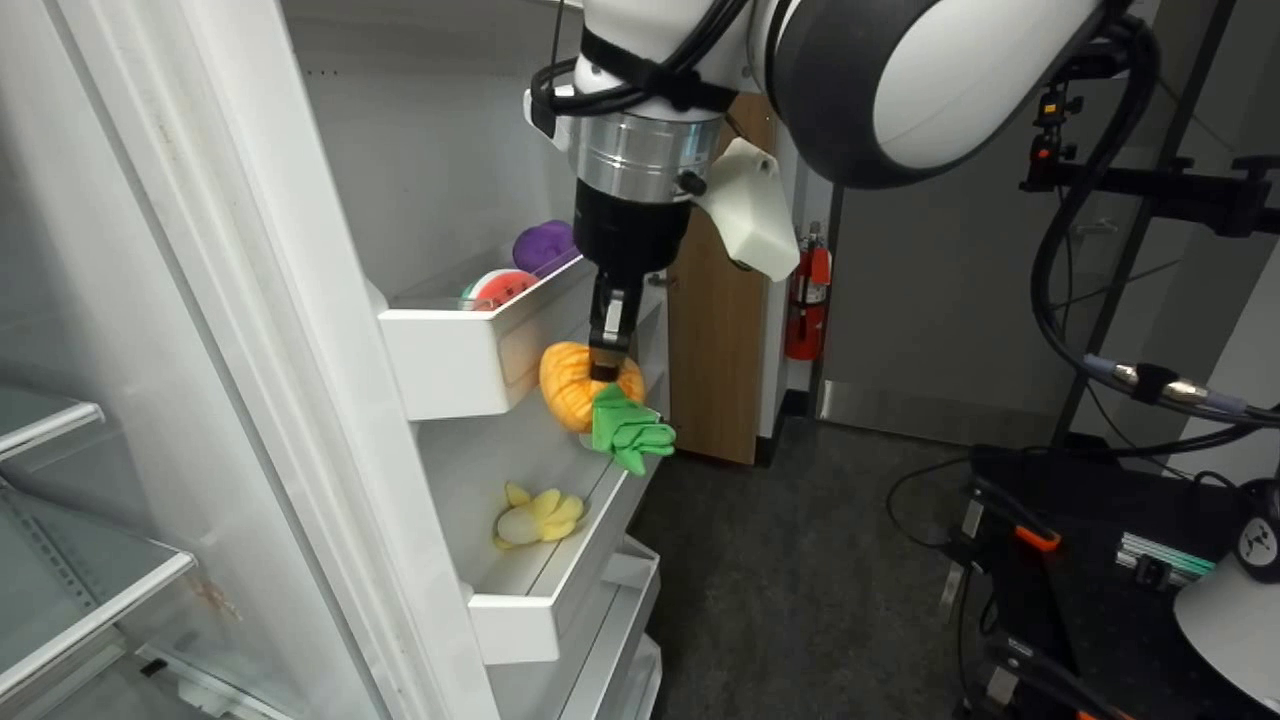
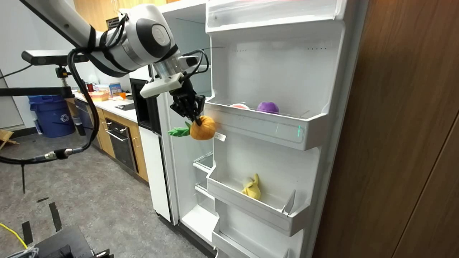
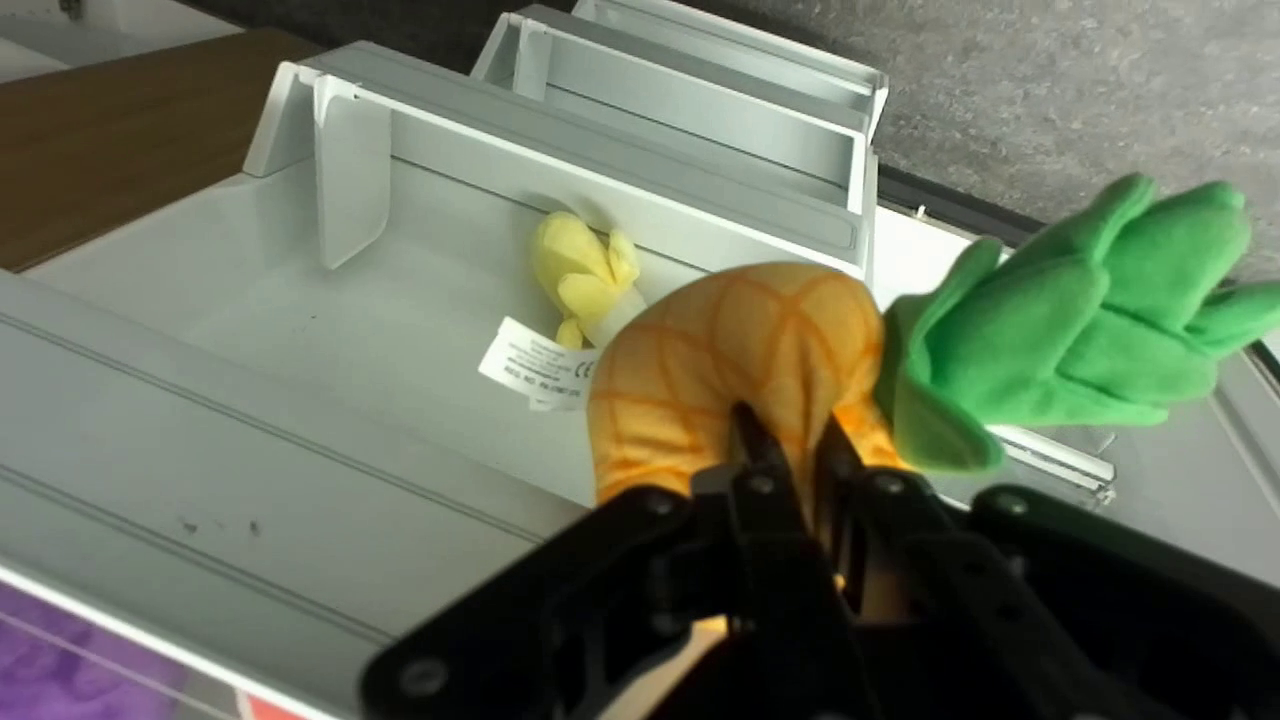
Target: Move the orange plush toy to the lower shelf in the fridge
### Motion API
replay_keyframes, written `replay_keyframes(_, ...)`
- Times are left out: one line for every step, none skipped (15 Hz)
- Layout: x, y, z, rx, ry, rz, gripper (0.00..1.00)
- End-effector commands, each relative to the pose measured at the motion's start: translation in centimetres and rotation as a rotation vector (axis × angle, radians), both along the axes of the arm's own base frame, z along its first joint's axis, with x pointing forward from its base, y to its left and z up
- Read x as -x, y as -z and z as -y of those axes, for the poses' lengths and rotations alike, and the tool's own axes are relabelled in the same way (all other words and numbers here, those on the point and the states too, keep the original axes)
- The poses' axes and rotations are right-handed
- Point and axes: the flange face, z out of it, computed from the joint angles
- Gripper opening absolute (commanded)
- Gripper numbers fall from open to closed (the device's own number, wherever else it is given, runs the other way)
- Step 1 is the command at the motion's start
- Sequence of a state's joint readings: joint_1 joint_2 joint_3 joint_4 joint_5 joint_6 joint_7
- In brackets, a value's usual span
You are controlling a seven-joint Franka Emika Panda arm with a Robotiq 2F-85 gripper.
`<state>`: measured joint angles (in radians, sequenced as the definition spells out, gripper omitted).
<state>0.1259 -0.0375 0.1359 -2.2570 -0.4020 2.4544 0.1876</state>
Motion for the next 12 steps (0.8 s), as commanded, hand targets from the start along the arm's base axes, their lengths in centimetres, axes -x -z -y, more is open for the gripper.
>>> replay_keyframes(0.77, -0.28, 0.14, 0.017, 0.002, 0.004, 0.03)
replay_keyframes(0.72, -0.5, 0.39, 0.014, 0.021, 0.003, 0.03)
replay_keyframes(0.63, -0.71, 0.43, 0.007, 0.041, 0.001, 0.03)
replay_keyframes(0.62, -0.93, 0.49, 0.001, 0.059, -0.004, 0.03)
replay_keyframes(0.73, -1.07, 0.51, 0.001, 0.069, -0.01, 0.03)
replay_keyframes(0.89, -1.23, 0.55, 0.002, 0.075, -0.012, 0.03)
replay_keyframes(0.32, -0.24, 0.28, 0.002, 0.045, -0.01, 0.11)
replay_keyframes(0.4, -0.37, 0.35, 0.004, 0.051, -0.012, 0.11)
replay_keyframes(0.45, -0.5, 0.38, 0.005, 0.055, -0.011, 0.11)
replay_keyframes(0.48, -0.6, 0.39, 0.005, 0.056, -0.011, 0.11)
replay_keyframes(0.49, -0.63, 0.4, 0.005, 0.056, -0.011, 0.11)
replay_keyframes(0.49, -0.63, 0.4, 0.006, 0.057, -0.011, 0.11)
